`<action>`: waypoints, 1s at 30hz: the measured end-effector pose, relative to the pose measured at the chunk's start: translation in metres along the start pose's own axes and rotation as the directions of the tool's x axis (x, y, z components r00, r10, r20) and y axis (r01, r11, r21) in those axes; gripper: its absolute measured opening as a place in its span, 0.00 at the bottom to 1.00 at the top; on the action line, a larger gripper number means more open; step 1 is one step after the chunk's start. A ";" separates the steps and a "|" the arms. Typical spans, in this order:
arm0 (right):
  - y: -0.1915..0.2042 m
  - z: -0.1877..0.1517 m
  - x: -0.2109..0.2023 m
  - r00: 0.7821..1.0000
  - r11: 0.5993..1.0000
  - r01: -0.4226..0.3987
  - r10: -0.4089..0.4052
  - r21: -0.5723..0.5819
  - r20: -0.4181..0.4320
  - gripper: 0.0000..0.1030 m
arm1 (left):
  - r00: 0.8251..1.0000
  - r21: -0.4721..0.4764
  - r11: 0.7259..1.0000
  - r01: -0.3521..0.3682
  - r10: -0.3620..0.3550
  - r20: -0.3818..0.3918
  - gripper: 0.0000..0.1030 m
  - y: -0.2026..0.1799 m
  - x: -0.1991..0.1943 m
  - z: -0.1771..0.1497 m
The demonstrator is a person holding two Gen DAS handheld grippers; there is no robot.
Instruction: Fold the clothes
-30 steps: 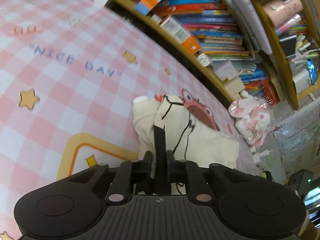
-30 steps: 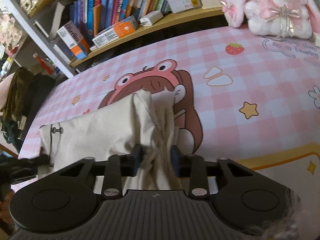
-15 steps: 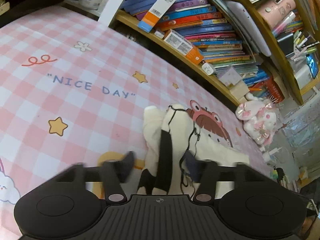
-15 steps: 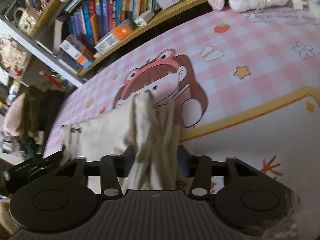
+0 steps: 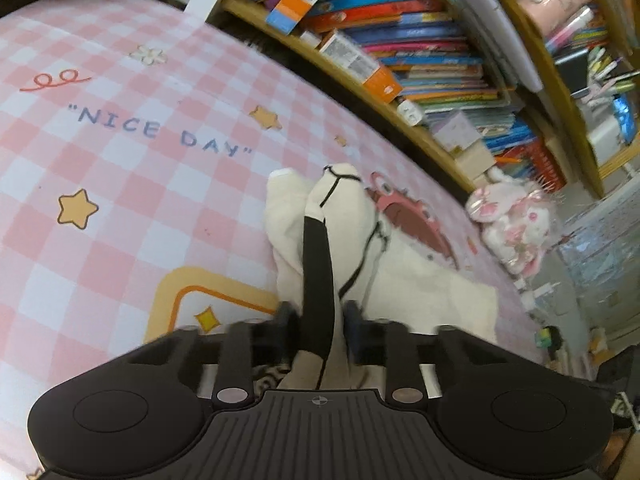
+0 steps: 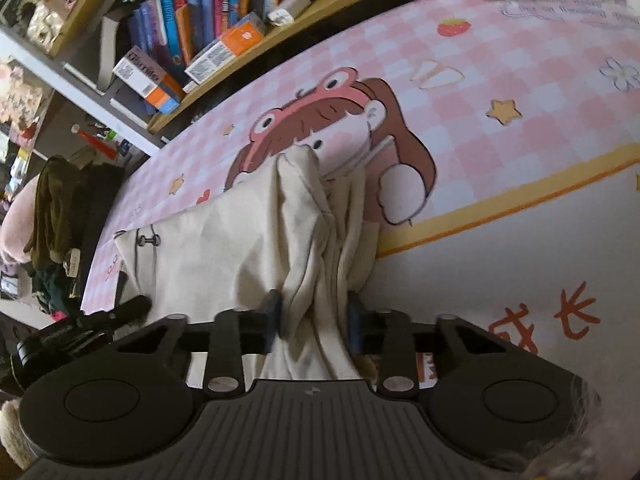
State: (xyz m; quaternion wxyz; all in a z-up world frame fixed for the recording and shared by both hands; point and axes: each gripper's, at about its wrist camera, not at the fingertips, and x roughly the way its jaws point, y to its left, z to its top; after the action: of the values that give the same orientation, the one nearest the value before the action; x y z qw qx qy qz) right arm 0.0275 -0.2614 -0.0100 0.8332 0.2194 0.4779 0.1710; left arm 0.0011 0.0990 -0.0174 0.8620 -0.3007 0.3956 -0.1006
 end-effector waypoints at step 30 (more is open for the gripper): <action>-0.013 -0.017 -0.015 0.999 0.997 0.030 -0.031 0.066 0.008 0.42 | 0.995 -0.014 1.000 0.014 -0.015 -0.097 0.35 -0.002 0.010 -0.013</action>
State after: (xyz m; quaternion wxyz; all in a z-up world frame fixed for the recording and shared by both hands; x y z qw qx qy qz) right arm 0.0069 -0.2759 -0.0136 0.8301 0.2401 0.4829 0.1414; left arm -0.0023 0.0873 -0.0288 0.8390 -0.3042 0.4353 -0.1187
